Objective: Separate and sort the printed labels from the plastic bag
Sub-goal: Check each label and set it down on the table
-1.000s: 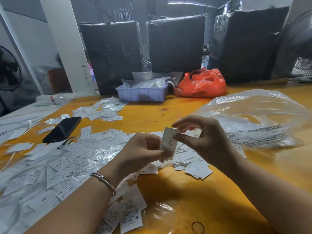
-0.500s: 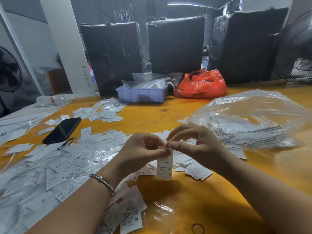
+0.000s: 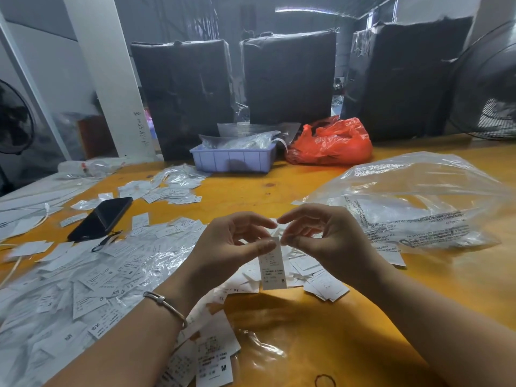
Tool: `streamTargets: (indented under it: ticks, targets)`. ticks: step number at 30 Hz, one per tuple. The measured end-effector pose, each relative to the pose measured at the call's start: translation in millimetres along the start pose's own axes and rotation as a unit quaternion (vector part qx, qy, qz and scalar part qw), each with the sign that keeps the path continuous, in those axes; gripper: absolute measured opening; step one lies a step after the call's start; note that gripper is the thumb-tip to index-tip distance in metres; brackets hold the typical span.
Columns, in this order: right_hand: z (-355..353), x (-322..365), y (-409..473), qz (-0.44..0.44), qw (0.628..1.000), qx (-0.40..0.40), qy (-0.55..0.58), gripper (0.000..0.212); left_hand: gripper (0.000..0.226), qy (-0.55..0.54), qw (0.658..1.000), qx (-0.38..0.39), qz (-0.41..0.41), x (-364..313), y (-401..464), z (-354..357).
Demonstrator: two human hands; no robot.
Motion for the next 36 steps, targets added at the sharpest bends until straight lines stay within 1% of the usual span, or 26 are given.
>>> streamTargets:
  ticks: [2,7,10,13,15,16,18,20,22,24,26,28,30,32,34,36]
  targets:
    - [0.0,-1.7,0.2,0.003,1.0,-0.021,0.01,0.024,0.014,0.002,1.0,-0.001,0.006,-0.1,-0.3,0.7]
    - [-1.2,-2.5,0.1,0.001,0.999,-0.038,0.02,0.023,0.003,0.013,1.0,0.006,0.019,-0.6,-0.7,3.5]
    - [1.6,-1.6,-0.4,-0.002,0.999,-0.037,0.015,0.023,0.012,0.017,1.0,-0.011,0.023,-0.1,-0.2,2.3]
    - [1.7,-3.6,-0.4,0.012,0.999,-0.034,0.02,0.021,0.005,0.011,0.999,-0.021,0.024,0.1,1.6,0.5]
    - [-3.4,-9.7,0.7,0.026,0.998,-0.04,-0.026,0.016,0.019,0.052,0.997,-0.043,0.024,3.0,4.3,-5.3]
    - [-8.1,-14.8,1.9,0.033,0.995,-0.045,-0.08,0.012,0.024,0.09,0.994,-0.065,0.018,5.8,6.1,-9.8]
    - [-19.0,-25.4,4.5,0.058,0.974,-0.048,-0.215,0.007,0.023,0.171,0.978,-0.121,-0.02,12.3,9.2,-20.8]
    - [-31.3,-34.3,7.1,0.087,0.941,-0.077,-0.317,0.012,0.021,0.246,0.952,-0.162,-0.083,21.2,11.4,-31.4]
    - [-44.2,-42.2,9.1,0.098,0.908,-0.134,-0.385,0.018,0.023,0.303,0.926,-0.179,-0.134,28.5,11.1,-39.9]
    - [-57.4,-50.4,9.7,0.134,0.873,-0.175,-0.435,0.025,0.025,0.333,0.911,-0.183,-0.161,32.1,8.9,-44.7]
    - [-67.6,-58.1,10.0,0.188,0.839,-0.165,-0.484,0.026,0.025,0.361,0.899,-0.179,-0.174,32.8,6.7,-45.6]
    - [-73.9,-66.1,9.7,0.243,0.807,-0.116,-0.525,0.022,0.025,0.396,0.883,-0.167,-0.189,31.4,5.3,-44.3]
    - [-77.0,-73.9,8.8,0.29,0.792,-0.063,-0.533,0.023,0.027,0.422,0.869,-0.157,-0.205,29.4,4.4,-43.1]
    - [-78.3,-81.8,7.5,0.315,0.784,-0.038,-0.534,0.024,0.029,0.441,0.859,-0.15,-0.211,28.4,4.3,-42.6]
    - [-79.9,-86.6,7.4,0.325,0.779,-0.04,-0.534,0.023,0.031,0.453,0.854,-0.145,-0.211,28.9,5.4,-41.7]
    - [-81.4,-88.4,7.8,0.327,0.784,-0.059,-0.524,0.019,0.031,0.455,0.854,-0.142,-0.208,29.1,6.6,-39.8]
Point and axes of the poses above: each hand's wrist, its own y-axis towards the middle knuckle, its own z-axis out of the palm, x = y × z, the point moved 2 cm from there along y, towards the middle knuckle, and after that the axes turned 3 degrees about -z, right-handed, at the moved point
